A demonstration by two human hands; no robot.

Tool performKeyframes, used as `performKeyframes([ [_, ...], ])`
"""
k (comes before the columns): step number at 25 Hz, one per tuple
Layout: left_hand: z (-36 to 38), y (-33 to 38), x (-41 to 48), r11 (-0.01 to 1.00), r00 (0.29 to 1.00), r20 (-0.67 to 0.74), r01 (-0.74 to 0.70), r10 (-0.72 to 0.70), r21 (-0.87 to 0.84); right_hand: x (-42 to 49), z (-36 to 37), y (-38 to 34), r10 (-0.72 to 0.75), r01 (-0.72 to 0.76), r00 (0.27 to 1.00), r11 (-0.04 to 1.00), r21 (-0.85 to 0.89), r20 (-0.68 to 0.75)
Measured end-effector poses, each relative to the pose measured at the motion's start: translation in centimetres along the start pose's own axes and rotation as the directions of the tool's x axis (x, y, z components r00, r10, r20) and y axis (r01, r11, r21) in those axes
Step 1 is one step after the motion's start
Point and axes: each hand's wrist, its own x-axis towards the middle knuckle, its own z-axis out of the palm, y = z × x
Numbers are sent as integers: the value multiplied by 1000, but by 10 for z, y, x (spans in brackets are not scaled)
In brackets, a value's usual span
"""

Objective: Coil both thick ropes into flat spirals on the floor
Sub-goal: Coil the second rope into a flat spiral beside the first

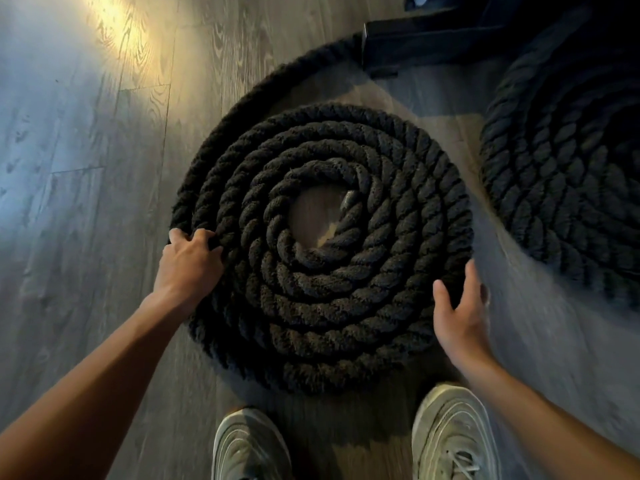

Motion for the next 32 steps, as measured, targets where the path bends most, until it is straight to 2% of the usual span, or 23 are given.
performKeyframes([
  [6, -14, 2, 6, 994, 995, -49, -91, 88, -55, 50, -15, -6, 28, -28, 999, 1000, -5, 33],
  [9, -12, 11, 6, 990, 994, -21, -106, 104, -90, 89, -31, -13, 80, -83, 994, 996, 42, 70],
  [12, -9, 22, 12, 984, 984, 12, -177, 177, 28, 107, -42, -12, 66, -70, 995, 996, 53, 70],
  [14, -5, 43, 13, 944, 947, -54, -308, 315, 117, 105, -43, -11, 35, -38, 998, 998, 59, 60],
  [15, -2, 59, 13, 896, 894, -82, -431, 440, 106, 101, -41, -10, 24, -26, 999, 998, 49, 45],
  [16, -1, 78, 14, 799, 794, -91, -592, 601, 104, 97, -39, -11, 23, -24, 999, 999, 34, 24],
  [18, -4, 115, 30, 478, 489, -7, -850, 872, 220, 89, -34, -14, 43, -43, 999, 999, 11, -17],
  [19, -7, 134, 42, 328, 360, 65, -900, 931, 287, 86, -32, -13, 56, -56, 998, 998, 0, -27],
  [20, -10, 152, 55, 216, 271, 128, -918, 954, 331, 83, -31, -12, 69, -69, 997, 998, -7, -28],
  [21, -10, 168, 67, 142, 216, 179, -925, 960, 354, 80, -29, -8, 79, -79, 997, 997, -6, -24],
  [22, -8, 181, 77, 106, 195, 225, -929, 955, 355, 77, -29, -5, 88, -88, 996, 996, -1, -17],
  [25, 2, 204, 93, 77, 190, 303, -935, 934, 347, 72, -31, 2, 87, -87, 996, 996, 13, -14],
  [29, 4, 213, 100, -35, 107, 365, -932, 925, 361, 75, -34, 5, 72, -73, 997, 997, 24, 23],
  [30, 3, 217, 101, -40, 109, 364, -924, 925, 380, 76, -35, 5, 71, -72, 997, 997, 37, 28],
  [32, 3, 223, 104, -24, 162, 362, -888, 918, 459, 77, -34, 6, 79, -81, 996, 994, 76, 29],
])
